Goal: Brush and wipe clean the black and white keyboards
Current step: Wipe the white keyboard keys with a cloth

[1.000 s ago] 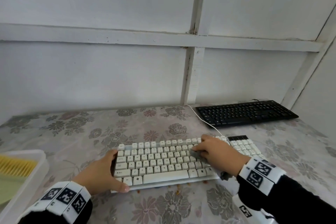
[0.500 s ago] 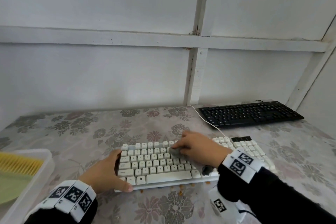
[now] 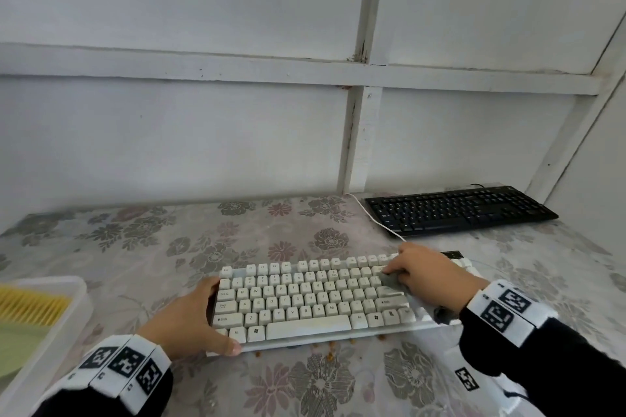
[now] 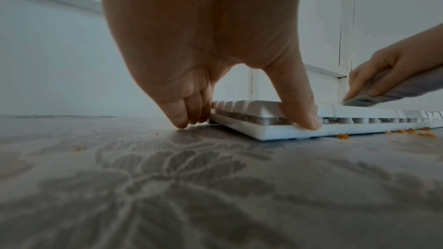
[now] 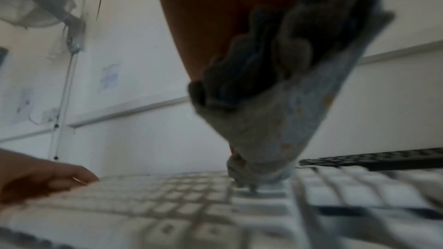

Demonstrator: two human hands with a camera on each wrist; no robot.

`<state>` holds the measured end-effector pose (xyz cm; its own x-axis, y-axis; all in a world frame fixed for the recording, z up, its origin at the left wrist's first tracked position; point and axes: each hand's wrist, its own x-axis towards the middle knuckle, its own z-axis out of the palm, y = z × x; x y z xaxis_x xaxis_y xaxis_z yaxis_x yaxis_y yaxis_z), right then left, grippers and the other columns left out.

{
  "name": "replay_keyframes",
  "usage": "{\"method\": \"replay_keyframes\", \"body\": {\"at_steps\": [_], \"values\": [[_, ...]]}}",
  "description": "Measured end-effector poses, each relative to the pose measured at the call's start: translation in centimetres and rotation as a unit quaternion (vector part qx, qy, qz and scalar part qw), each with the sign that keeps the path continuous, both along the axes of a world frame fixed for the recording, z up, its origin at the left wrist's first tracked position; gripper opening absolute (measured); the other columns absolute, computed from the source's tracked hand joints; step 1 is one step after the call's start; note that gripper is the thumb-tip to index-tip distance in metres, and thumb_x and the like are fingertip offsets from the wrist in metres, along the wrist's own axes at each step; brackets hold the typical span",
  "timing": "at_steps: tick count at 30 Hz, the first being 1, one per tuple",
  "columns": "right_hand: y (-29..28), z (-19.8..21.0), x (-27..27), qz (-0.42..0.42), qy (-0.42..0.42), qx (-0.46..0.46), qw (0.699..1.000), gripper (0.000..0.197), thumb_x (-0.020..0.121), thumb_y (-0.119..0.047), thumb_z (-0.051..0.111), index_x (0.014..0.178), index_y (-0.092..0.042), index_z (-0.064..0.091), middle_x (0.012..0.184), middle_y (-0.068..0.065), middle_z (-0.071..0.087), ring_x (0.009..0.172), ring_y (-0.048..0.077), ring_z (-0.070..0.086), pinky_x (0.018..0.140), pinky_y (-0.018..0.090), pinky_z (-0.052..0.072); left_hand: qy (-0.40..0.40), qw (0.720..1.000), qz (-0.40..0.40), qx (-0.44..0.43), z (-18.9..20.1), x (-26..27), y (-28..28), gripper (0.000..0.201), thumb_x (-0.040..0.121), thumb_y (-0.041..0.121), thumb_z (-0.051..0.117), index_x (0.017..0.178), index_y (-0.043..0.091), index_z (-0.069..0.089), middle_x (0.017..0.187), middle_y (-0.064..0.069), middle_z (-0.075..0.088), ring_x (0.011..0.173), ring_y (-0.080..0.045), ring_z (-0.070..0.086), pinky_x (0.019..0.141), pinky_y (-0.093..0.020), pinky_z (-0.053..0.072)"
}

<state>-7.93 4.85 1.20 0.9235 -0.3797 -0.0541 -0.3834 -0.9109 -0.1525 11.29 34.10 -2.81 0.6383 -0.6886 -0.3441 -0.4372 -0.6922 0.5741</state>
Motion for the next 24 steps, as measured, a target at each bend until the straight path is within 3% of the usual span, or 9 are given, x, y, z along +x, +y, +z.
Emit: {"method": "replay_keyframes", "body": {"at_steps": [4, 8, 14, 17, 20, 24], "values": [[4.0, 0.3, 3.2, 0.055, -0.072, 0.07, 0.993, 0.027, 0.092, -0.039, 0.055, 0.11, -0.024, 0.069, 0.083, -0.015, 0.038, 0.072, -0.002, 0.042, 0.059, 0.007, 0.028, 0.005, 1.0, -0.001, -0.009, -0.1, 0.2, 0.1, 0.112, 0.053, 0.044, 0.086, 0.142, 0.031, 0.019, 0.113, 0.02, 0.051, 0.102, -0.005, 0.051, 0.087, -0.02, 0.036], [6.5, -0.7, 4.9, 0.117, -0.036, 0.076, 0.99, 0.02, 0.093, -0.025, 0.056, 0.103, -0.019, 0.071, 0.081, -0.016, 0.034, 0.068, 0.0, 0.04, 0.057, 0.012, 0.027, 0.005, 1.0, -0.005, -0.006, -0.1, 0.3, 0.1, 0.113, 0.053, 0.045, 0.086, 0.142, 0.031, 0.018, 0.115, 0.02, 0.049, 0.105, -0.005, 0.051, 0.09, -0.02, 0.037], [1.7, -0.9, 0.9, 0.042, -0.009, 0.028, 0.999, 0.031, 0.094, -0.042, 0.048, 0.096, -0.02, 0.07, 0.082, -0.015, 0.038, 0.071, 0.001, 0.046, 0.059, 0.01, 0.031, -0.004, 1.0, -0.009, 0.003, 0.0, 0.2, 0.0, 0.112, 0.054, 0.045, 0.085, 0.142, 0.032, 0.017, 0.115, 0.02, 0.047, 0.103, -0.005, 0.048, 0.097, -0.022, 0.037], [-0.8, -0.4, -0.9, 0.001, 0.021, -0.004, 1.0, 0.028, 0.094, -0.036, 0.05, 0.1, -0.019, 0.071, 0.079, -0.018, 0.033, 0.067, -0.001, 0.044, 0.054, 0.01, 0.027, -0.004, 1.0, -0.007, 0.007, 0.0, 0.3, 0.1, 0.112, 0.054, 0.045, 0.085, 0.141, 0.032, 0.016, 0.114, 0.02, 0.047, 0.103, -0.005, 0.049, 0.097, -0.022, 0.037], [-2.0, 0.5, -1.5, -0.021, 0.01, -0.021, 1.0, 0.024, 0.094, -0.027, 0.051, 0.104, -0.02, 0.071, 0.078, -0.013, 0.036, 0.076, 0.01, 0.049, 0.053, 0.012, 0.026, -0.005, 1.0, -0.009, 0.009, 0.0, 0.3, 0.0, 0.112, 0.054, 0.047, 0.085, 0.141, 0.032, 0.016, 0.115, 0.02, 0.047, 0.104, -0.006, 0.049, 0.098, -0.023, 0.038], [-2.0, 0.2, -1.8, -0.008, -0.001, 0.005, 1.0, 0.025, 0.096, -0.026, 0.049, 0.111, -0.029, 0.069, 0.089, -0.007, 0.045, 0.083, 0.011, 0.05, 0.065, 0.017, 0.037, -0.006, 1.0, -0.009, 0.013, 0.1, 0.3, 0.0, 0.112, 0.054, 0.049, 0.084, 0.141, 0.033, 0.016, 0.116, 0.02, 0.046, 0.105, -0.006, 0.048, 0.099, -0.024, 0.037]]}}
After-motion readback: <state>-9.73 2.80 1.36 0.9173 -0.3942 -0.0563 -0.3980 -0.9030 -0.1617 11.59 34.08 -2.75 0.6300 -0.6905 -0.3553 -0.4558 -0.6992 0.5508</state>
